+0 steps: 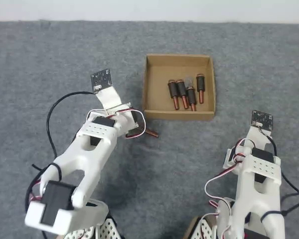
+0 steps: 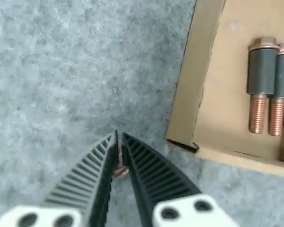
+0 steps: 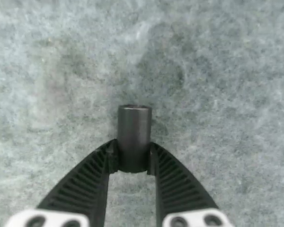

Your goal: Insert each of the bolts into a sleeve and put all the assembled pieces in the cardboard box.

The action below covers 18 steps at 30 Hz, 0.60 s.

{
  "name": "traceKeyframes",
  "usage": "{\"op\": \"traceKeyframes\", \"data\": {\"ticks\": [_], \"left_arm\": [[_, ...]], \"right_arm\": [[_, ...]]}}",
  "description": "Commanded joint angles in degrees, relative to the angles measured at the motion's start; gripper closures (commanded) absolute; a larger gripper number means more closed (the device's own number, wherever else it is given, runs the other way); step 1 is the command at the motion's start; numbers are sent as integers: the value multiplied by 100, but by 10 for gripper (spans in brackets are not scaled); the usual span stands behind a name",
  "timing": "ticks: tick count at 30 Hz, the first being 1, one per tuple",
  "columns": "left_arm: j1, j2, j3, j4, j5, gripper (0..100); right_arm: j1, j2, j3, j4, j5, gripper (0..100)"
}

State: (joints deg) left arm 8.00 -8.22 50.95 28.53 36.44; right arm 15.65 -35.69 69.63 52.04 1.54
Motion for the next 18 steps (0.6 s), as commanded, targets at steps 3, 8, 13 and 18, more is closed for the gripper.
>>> {"op": "traceKeyframes", "data": {"ticks": [3, 8, 13, 18], "left_arm": [[123, -1354, -330, 958, 571, 987], [624, -1732, -330, 1785, 800, 882], [686, -1723, -330, 1943, 1600, 854], [510, -1618, -330, 1943, 1574, 901]], "right_arm": [[-48, -31, -62, -31, 97, 991], [-48, -31, -62, -31, 97, 991], [-48, -13, -62, -31, 97, 991], [-48, -13, -62, -31, 97, 991]]}}
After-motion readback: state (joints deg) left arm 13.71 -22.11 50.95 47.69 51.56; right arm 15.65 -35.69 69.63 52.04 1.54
